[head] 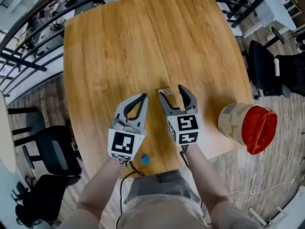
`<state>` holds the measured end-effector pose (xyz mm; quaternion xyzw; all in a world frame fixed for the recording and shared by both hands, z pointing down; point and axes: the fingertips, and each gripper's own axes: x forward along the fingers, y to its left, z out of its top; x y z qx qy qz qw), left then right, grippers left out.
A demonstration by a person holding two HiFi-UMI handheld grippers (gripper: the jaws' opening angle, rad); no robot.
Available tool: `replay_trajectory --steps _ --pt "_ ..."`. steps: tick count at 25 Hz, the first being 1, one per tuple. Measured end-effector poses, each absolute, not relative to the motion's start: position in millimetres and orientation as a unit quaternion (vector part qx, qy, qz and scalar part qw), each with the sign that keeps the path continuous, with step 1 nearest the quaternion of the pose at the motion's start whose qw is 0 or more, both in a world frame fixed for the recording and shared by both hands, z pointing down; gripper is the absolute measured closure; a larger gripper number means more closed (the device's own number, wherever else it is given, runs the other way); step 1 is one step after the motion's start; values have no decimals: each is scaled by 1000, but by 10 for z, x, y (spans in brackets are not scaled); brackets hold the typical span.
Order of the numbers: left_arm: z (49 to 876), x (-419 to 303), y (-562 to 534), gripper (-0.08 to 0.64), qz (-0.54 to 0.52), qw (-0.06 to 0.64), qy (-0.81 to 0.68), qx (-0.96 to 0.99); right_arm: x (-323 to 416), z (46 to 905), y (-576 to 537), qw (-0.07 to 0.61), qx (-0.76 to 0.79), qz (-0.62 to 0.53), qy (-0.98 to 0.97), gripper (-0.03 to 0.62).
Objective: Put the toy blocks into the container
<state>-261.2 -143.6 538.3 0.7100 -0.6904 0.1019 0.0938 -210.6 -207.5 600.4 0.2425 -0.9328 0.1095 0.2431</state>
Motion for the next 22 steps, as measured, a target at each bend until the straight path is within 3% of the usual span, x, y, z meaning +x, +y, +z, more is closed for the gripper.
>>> replay_trajectory --steps 22 --pt "6227 -2599 -1551 548 115 164 -678 707 -2151 7069 -2056 330 252 157 -896 314"
